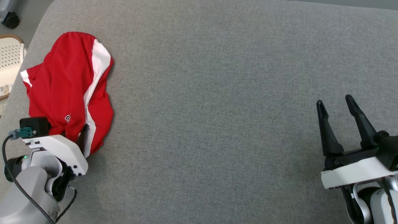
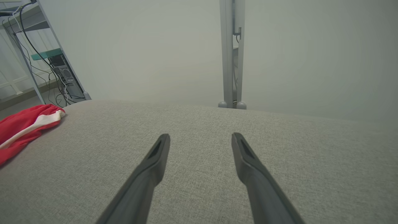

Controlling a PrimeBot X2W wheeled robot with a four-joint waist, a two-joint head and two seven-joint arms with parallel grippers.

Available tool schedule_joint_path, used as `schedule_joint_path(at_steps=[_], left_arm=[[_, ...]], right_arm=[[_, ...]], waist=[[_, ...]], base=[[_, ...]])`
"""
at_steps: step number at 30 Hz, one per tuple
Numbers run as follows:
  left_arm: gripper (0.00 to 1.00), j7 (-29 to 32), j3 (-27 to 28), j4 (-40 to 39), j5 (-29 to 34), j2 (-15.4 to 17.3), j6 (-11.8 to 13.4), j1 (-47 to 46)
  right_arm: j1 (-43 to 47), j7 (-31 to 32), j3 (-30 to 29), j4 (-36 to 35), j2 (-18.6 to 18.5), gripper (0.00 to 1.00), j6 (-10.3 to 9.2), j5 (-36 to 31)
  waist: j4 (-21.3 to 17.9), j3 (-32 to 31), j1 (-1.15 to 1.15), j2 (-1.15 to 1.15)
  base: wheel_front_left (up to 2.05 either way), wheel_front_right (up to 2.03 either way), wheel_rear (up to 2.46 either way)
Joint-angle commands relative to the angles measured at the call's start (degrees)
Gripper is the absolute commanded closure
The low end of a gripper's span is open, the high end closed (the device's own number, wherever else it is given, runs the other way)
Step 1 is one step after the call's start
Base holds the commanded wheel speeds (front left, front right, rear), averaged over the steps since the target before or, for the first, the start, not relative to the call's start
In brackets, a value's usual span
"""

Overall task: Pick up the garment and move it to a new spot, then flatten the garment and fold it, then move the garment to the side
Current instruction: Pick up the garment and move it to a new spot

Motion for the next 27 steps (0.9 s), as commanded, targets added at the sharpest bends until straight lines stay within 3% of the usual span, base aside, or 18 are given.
schedule_joint_path(at_steps=[1, 8, 13, 22, 27], left_arm=[[1.00, -1.18, -0.16, 0.92, 0.54, -0.46, -0.18, -1.08], [1.00, -12.31, 1.30, 0.48, 2.89, 0.58, 0.97, -6.25], [1.00, -16.27, 1.23, -6.82, 6.23, 2.28, 4.93, -7.48], [1.00, -13.05, -1.16, -34.32, 11.20, 4.22, 14.58, 2.40], [1.00, -7.95, -5.31, -47.23, 13.21, 4.37, 17.23, 8.01]], right_arm=[[-0.94, -0.41, -0.15, -0.16, -0.07, 0.00, 0.01, 0.28], [-0.76, -1.33, -1.53, 0.58, 0.34, 0.00, 0.01, 0.09], [-0.54, -2.30, -1.81, 1.67, 0.84, 0.00, 0.01, 0.48], [0.73, -4.26, -0.98, 3.57, 1.93, 0.00, 0.01, 1.61], [0.63, -5.25, -1.14, 4.21, 2.13, 0.00, 0.01, 2.27]], waist=[[0.06, -0.03, 0.00, 0.00], [0.05, -2.17, 0.00, 0.00], [-1.71, -4.90, 0.00, 0.00], [-9.22, -8.00, 0.00, 0.00], [-14.11, -7.25, 0.00, 0.00]], base=[[0.00, 0.00, 0.00], [0.00, 0.00, 0.00], [0.00, 0.00, 0.00], [0.00, 0.00, 0.00], [0.00, 0.00, 0.00]])
